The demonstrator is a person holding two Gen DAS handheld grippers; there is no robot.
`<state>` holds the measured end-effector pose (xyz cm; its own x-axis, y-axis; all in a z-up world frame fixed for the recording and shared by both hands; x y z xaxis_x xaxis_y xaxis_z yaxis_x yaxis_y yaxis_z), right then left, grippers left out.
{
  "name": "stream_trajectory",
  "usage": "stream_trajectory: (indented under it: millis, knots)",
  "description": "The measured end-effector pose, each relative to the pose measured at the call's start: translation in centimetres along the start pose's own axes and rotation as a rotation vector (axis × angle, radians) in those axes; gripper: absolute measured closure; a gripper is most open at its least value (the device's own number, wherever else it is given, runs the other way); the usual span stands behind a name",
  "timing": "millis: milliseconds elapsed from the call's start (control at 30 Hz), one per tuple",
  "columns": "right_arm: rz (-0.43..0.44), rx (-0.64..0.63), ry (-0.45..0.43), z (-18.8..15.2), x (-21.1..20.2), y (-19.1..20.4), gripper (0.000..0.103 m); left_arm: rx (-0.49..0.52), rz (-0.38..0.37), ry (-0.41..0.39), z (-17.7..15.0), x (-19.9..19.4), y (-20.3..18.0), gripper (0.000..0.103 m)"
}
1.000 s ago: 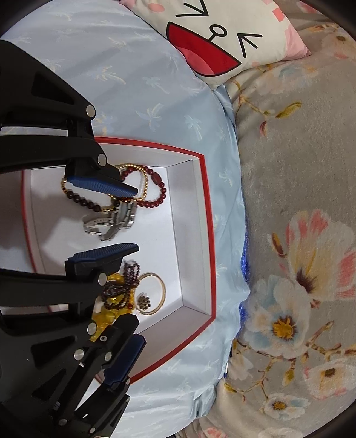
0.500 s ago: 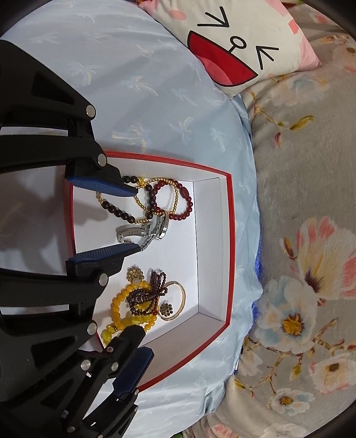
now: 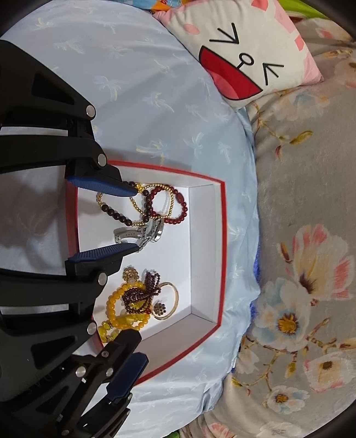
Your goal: Organize jewelry
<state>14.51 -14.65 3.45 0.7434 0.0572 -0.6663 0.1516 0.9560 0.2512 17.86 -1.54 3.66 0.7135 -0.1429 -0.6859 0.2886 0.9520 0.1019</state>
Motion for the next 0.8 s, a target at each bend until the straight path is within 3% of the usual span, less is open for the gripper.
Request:
stream_trajectory:
  millis: [167, 300, 533, 733, 800]
  knots:
    - [0.002, 0.015, -0.039, 0.0, -2.2, -0.1, 0.069, -0.009, 0.036, -0.028, 0.2, -1.8, 0.0, 0.070]
    - [0.000, 0.018, -0.050, -0.3, -3.4, 0.0, 0.059, -0.023, 0.040, -0.022, -0.1, -2.4, -0.3, 0.068]
    - [-0.027, 0.044, -0.074, -0.6, -4.3, -0.6, 0.047, -0.054, 0.053, -0.020, -0.7, -2.9, 0.1, 0.043]
    - [-0.053, 0.084, -0.090, -0.7, -4.6, -1.7, 0.026, -0.096, 0.085, -0.020, -1.2, -3.2, 0.9, 0.018]
    - [-0.067, 0.089, -0.097, -0.8, -4.8, -1.9, 0.020, -0.100, 0.090, -0.023, -1.4, -3.3, 1.1, 0.014]
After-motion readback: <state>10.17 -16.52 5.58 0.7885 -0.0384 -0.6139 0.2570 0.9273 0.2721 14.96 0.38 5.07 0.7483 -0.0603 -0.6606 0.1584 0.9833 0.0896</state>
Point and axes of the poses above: each gripper's, at about its wrist camera, not at the fingertips, and x roughly the way its jaws point, y to its left, z to its top, the point moved 2 cm from there along x, roughly the way its jaws point, and after that the axes turned 10 degrees about x, right-handed, at the moved point
